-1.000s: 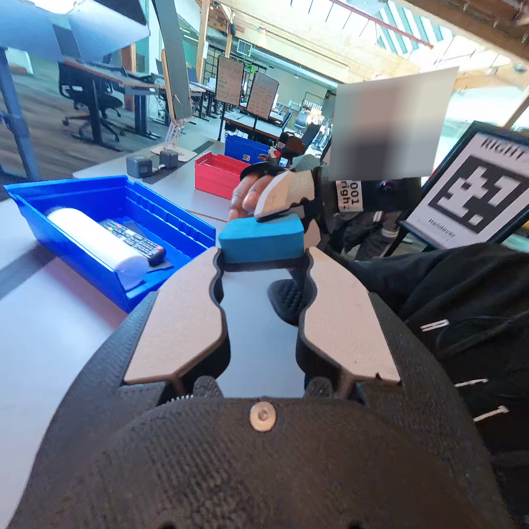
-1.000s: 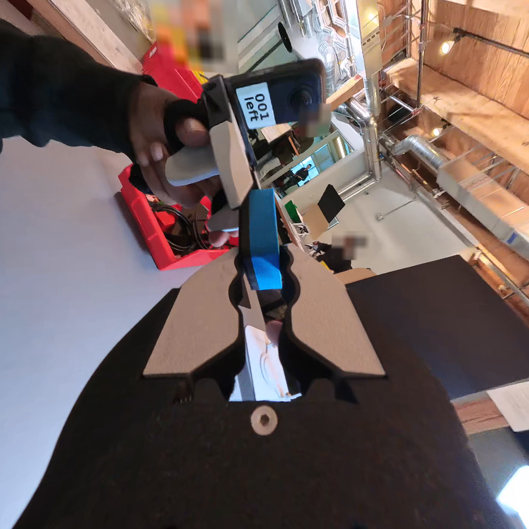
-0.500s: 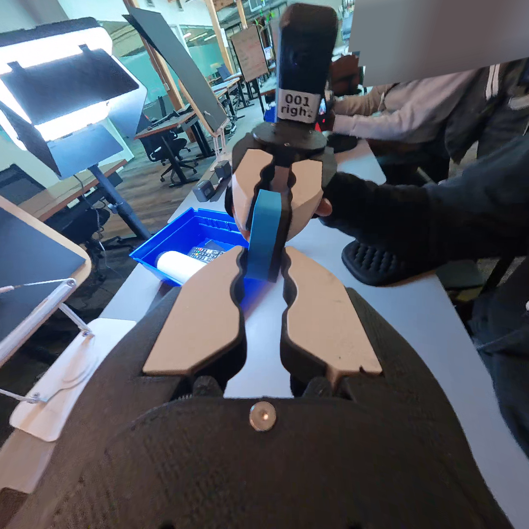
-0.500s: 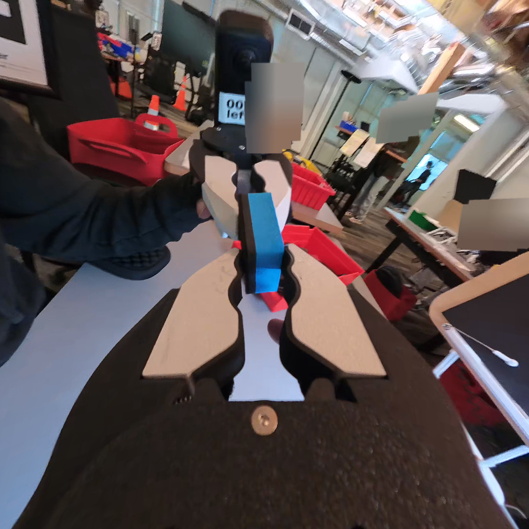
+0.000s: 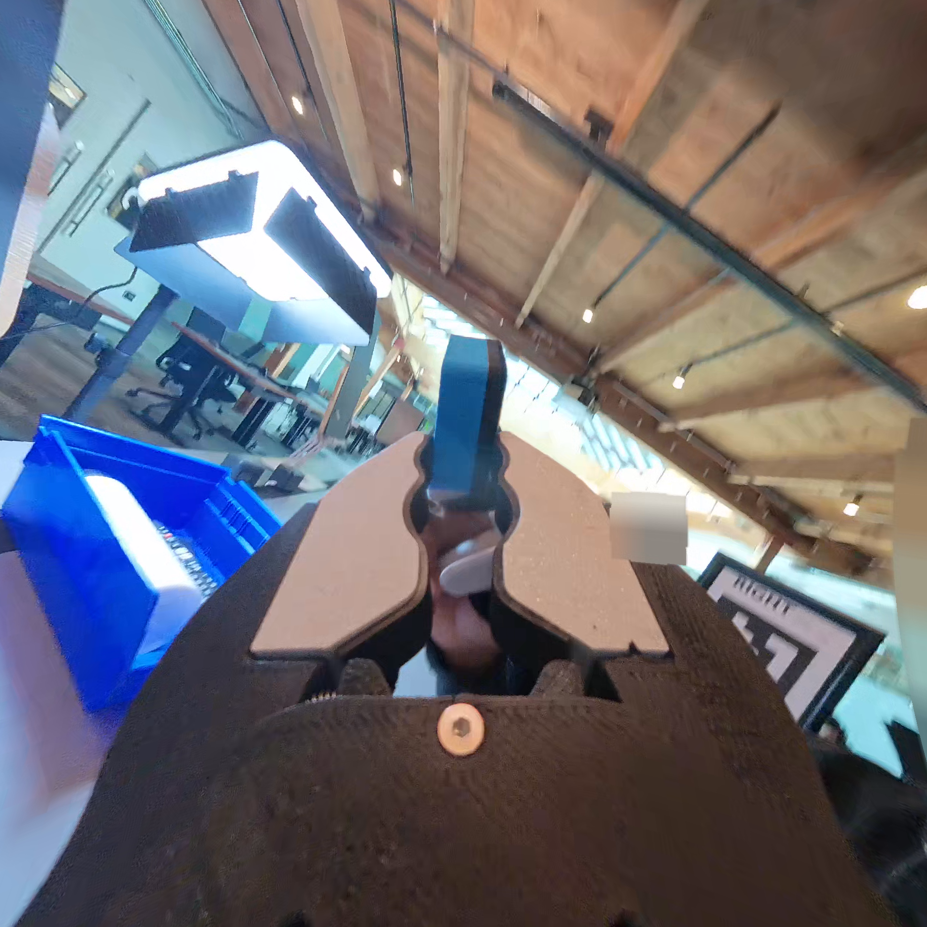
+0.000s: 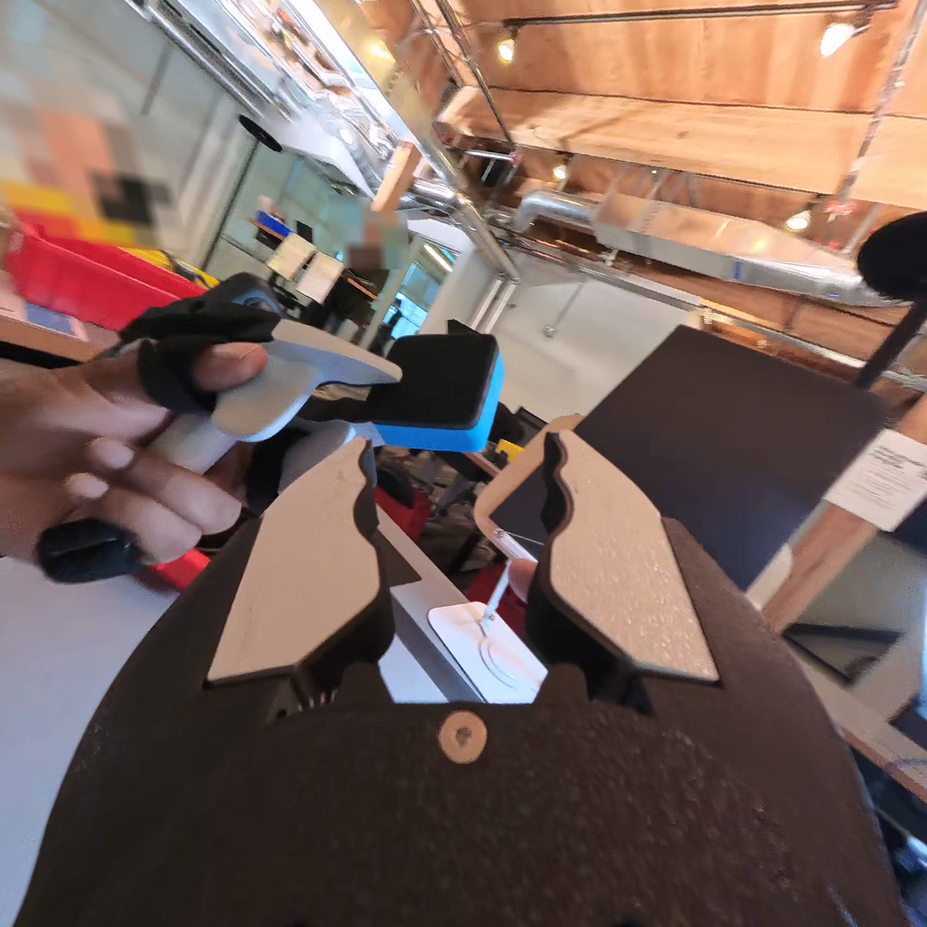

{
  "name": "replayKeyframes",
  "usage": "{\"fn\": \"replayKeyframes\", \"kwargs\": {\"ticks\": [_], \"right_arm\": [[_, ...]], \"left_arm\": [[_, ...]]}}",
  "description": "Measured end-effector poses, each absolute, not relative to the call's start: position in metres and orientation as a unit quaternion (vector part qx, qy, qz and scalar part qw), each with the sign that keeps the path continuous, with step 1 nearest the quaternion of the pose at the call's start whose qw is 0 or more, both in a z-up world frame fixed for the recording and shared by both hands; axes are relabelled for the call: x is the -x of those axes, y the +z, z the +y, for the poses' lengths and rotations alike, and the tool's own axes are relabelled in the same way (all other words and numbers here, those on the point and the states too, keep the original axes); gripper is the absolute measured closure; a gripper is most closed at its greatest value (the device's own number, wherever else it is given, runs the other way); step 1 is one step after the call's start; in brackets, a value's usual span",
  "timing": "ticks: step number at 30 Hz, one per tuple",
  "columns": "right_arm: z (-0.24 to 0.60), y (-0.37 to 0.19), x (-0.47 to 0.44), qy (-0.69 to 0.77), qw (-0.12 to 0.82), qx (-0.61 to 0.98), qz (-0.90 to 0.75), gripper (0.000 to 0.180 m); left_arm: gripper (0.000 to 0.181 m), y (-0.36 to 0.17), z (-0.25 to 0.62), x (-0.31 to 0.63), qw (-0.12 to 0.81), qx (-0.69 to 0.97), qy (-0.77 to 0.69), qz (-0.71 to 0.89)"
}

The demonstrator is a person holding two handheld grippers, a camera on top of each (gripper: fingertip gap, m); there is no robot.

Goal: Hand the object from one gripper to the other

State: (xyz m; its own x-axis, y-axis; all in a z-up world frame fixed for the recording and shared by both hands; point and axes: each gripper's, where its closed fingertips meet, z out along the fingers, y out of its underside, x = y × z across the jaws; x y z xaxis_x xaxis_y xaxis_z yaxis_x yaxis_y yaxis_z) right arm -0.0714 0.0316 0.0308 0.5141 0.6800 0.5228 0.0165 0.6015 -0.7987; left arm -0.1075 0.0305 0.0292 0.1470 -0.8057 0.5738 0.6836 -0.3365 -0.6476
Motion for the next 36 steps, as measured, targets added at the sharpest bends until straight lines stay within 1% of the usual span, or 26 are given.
{"fn": "replayKeyframes", "kwargs": {"ticks": [4, 7, 9, 12, 15, 17, 19, 20, 22, 24, 27, 28, 29, 31, 34, 36], "right_arm": [[0.031, 0.027, 0.077, 0.145, 0.808, 0.381, -0.425, 0.111], [0.031, 0.026, 0.077, 0.092, 0.818, 0.367, -0.433, 0.118], [0.029, 0.028, 0.075, 0.09, 0.819, 0.358, -0.439, 0.122], [0.028, 0.031, 0.071, 0.103, 0.804, 0.357, -0.463, 0.122], [0.022, 0.025, 0.069, 0.143, 0.756, 0.359, -0.528, 0.122], [0.013, 0.018, 0.066, 0.168, 0.724, 0.348, -0.572, 0.122], [0.001, 0.008, 0.064, 0.195, 0.683, 0.34, -0.617, 0.122], [-0.006, 0.005, 0.063, 0.213, 0.665, 0.332, -0.634, 0.122], [-0.018, -0.001, 0.06, 0.253, 0.629, 0.33, -0.657, 0.122], [-0.028, -0.006, 0.057, 0.288, 0.596, 0.327, -0.675, 0.122], [-0.042, -0.018, 0.053, 0.331, 0.538, 0.328, -0.703, 0.122], [-0.046, -0.021, 0.052, 0.341, 0.522, 0.328, -0.71, 0.122], [-0.049, -0.025, 0.051, 0.35, 0.507, 0.326, -0.717, 0.122], [-0.053, -0.032, 0.049, 0.357, 0.482, 0.331, -0.729, 0.122], [-0.053, -0.031, 0.047, 0.371, 0.478, 0.329, -0.725, 0.122], [-0.049, -0.019, 0.048, 0.381, 0.502, 0.327, -0.704, 0.122]], "left_arm": [[0.159, 0.023, 0.029, 0.093, 0.547, 0.467, -0.694, 0.023], [0.158, 0.021, 0.022, 0.076, 0.531, 0.469, -0.705, 0.037], [0.159, 0.023, 0.018, 0.073, 0.53, 0.467, -0.706, 0.047], [0.158, 0.025, 0.015, 0.073, 0.542, 0.482, -0.682, 0.094], [0.141, 0.031, 0.008, 0.078, 0.581, 0.5, -0.618, 0.172], [0.134, 0.031, -0.001, 0.078, 0.604, 0.517, -0.552, 0.249], [0.133, 0.026, -0.016, 0.073, 0.618, 0.526, -0.472, 0.343], [0.127, 0.023, -0.021, 0.071, 0.63, 0.53, -0.42, 0.382], [0.124, 0.015, -0.026, 0.068, 0.651, 0.53, -0.314, 0.444], [0.122, 0.004, -0.032, 0.064, 0.643, 0.531, -0.251, 0.492], [0.119, -0.007, -0.04, 0.056, 0.625, 0.523, -0.228, 0.533], [0.12, -0.01, -0.045, 0.053, 0.615, 0.519, -0.232, 0.546], [0.125, -0.016, -0.049, 0.051, 0.603, 0.517, -0.234, 0.561], [0.125, -0.027, -0.052, 0.049, 0.58, 0.522, -0.225, 0.584], [0.126, -0.027, -0.052, 0.047, 0.58, 0.523, -0.222, 0.584], [0.126, -0.018, -0.049, 0.048, 0.593, 0.524, -0.236, 0.563]]}}
